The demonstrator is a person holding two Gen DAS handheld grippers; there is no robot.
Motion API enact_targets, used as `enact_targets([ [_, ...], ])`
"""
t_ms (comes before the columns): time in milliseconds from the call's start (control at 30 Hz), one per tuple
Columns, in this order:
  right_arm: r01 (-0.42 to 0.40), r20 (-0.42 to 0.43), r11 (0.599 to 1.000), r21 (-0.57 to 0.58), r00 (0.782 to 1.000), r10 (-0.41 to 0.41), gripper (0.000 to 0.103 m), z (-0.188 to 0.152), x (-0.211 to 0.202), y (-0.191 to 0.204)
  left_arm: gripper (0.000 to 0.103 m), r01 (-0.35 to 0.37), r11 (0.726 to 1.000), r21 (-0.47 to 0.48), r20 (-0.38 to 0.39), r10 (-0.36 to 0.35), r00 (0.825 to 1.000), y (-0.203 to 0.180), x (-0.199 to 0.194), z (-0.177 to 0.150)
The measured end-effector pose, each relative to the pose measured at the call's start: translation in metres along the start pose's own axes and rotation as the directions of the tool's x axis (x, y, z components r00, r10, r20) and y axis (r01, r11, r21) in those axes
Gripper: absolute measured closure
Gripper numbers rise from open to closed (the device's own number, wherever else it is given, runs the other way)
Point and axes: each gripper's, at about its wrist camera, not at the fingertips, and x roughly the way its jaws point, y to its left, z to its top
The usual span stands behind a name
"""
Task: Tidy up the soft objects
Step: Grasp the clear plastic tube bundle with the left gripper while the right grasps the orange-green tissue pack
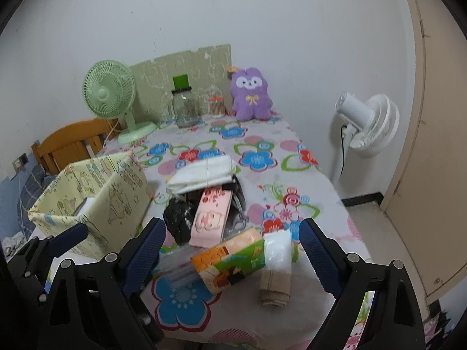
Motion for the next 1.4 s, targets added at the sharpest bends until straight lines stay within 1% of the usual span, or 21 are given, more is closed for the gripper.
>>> enact_targets([
  [100, 0.0, -0.018, 1.0, -0.013, 1.0, 0.0, 0.009, -0.006, 0.006, 0.0, 0.005, 0.013, 1.0, 0.002, -0.028, -0.013, 1.0, -0.003, 0.007, -0.005],
  [300, -0.011, -0.048, 1.0, -0.02, 0.999, 0.01, 0.009, -0.014, 0.018, 0.0, 0.006, 0.015, 1.0, -0.001, -0.066, -0.015, 0.998, -0.005, 0.02, -0.014],
  [500, -0.021, -0.093, 0.999, -0.024, 0.995, 0.018, 0.009, -0.021, 0.036, 0.002, 0.008, 0.004, 1.0, 0.005, -0.108, -0.003, 0.994, -0.004, 0.036, -0.02],
  [667, -0.025, -0.13, 0.999, -0.026, 0.991, 0.021, 0.01, -0.025, 0.052, 0.003, 0.009, -0.011, 1.0, 0.028, -0.116, 0.014, 0.993, -0.007, 0.044, -0.026],
  [700, -0.027, -0.138, 0.999, -0.027, 0.99, 0.023, 0.011, -0.026, 0.056, 0.003, 0.009, -0.01, 0.999, 0.034, -0.118, 0.014, 0.993, -0.008, 0.045, -0.026],
  [833, -0.036, -0.168, 0.999, -0.024, 0.985, 0.032, 0.028, -0.029, 0.066, 0.003, 0.009, -0.003, 0.999, 0.049, -0.127, 0.009, 0.992, -0.012, 0.049, -0.028],
  [867, -0.037, -0.167, 0.999, -0.025, 0.985, 0.032, 0.029, -0.029, 0.066, 0.003, 0.009, 0.002, 0.999, 0.05, -0.129, 0.005, 0.992, -0.013, 0.05, -0.028],
  [933, -0.045, -0.165, 0.999, -0.028, 0.985, 0.04, 0.036, -0.029, 0.066, 0.003, 0.009, 0.006, 0.999, 0.052, -0.128, 0.001, 0.992, -0.014, 0.051, -0.027],
  [967, -0.049, -0.165, 0.998, -0.03, 0.985, 0.044, 0.037, -0.028, 0.065, 0.003, 0.009, 0.007, 0.999, 0.053, -0.129, 0.0, 0.992, -0.016, 0.052, -0.026],
  [1033, -0.046, -0.165, 0.998, -0.034, 0.985, 0.04, 0.044, -0.026, 0.065, 0.003, 0.009, 0.012, 0.998, 0.055, -0.13, -0.005, 0.992, -0.018, 0.052, -0.025],
  [1200, -0.036, -0.146, 0.999, -0.014, 0.989, 0.034, 0.049, -0.019, 0.061, -0.008, 0.01, 0.027, 0.997, 0.073, -0.125, -0.018, 0.992, -0.027, 0.055, -0.019],
  [1300, -0.021, -0.132, 1.0, -0.014, 0.991, 0.019, 0.05, -0.014, 0.058, -0.012, 0.014, 0.041, 0.996, 0.077, -0.123, -0.031, 0.992, -0.032, 0.059, -0.016],
  [1400, -0.008, -0.133, 1.0, -0.007, 0.991, 0.007, 0.05, -0.013, 0.06, -0.016, 0.023, 0.066, 0.995, 0.073, -0.144, -0.055, 0.988, -0.034, 0.066, -0.016],
])
